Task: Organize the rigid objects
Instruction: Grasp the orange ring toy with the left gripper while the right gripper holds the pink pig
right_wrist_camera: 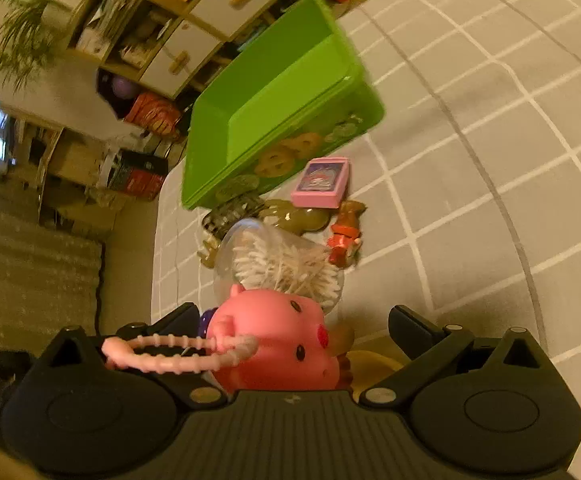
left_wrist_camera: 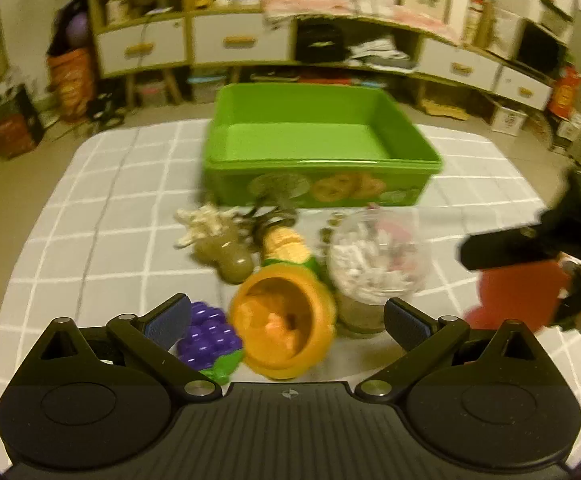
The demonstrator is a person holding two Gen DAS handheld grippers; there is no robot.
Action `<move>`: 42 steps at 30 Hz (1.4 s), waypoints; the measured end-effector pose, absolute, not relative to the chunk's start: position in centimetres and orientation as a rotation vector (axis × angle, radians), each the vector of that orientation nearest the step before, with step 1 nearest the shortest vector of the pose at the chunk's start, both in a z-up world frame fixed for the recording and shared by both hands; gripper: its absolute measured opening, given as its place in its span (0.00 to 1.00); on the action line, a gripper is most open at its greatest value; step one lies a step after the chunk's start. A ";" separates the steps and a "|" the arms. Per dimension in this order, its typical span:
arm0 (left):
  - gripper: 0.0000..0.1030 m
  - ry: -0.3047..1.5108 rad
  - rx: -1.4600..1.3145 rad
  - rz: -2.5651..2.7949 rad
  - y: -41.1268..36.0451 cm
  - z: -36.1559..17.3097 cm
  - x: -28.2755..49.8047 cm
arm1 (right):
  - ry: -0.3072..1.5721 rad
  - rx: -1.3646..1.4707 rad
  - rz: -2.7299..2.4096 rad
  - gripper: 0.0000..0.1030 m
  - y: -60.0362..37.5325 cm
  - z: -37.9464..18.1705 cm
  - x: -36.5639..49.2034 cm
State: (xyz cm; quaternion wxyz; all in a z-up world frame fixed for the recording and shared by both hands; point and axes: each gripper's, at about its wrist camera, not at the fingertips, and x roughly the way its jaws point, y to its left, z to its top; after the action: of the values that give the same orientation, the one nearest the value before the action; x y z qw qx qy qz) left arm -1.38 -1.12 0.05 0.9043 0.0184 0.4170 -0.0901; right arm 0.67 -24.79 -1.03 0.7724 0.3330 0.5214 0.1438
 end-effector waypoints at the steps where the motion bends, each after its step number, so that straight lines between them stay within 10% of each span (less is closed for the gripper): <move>1: 0.98 0.854 0.044 -0.203 -1.4 0.1 -1.5 | 1.127 0.730 0.305 0.74 -25.0 -1.2 0.7; 14: 0.98 0.865 0.024 -0.254 -1.5 -0.2 -1.5 | 1.114 0.732 0.249 0.31 -26.1 -1.4 0.4; 42: 0.94 0.878 0.062 -0.319 0.5 -3.0 -1.1 | 1.017 0.464 0.260 0.27 -23.7 1.1 -0.6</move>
State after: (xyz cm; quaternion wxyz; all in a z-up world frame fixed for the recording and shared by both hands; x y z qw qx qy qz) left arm -1.14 0.53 -3.05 0.8925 0.0299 0.4231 -0.1535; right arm -0.57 -23.71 1.14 0.8399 0.2196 0.4809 0.1232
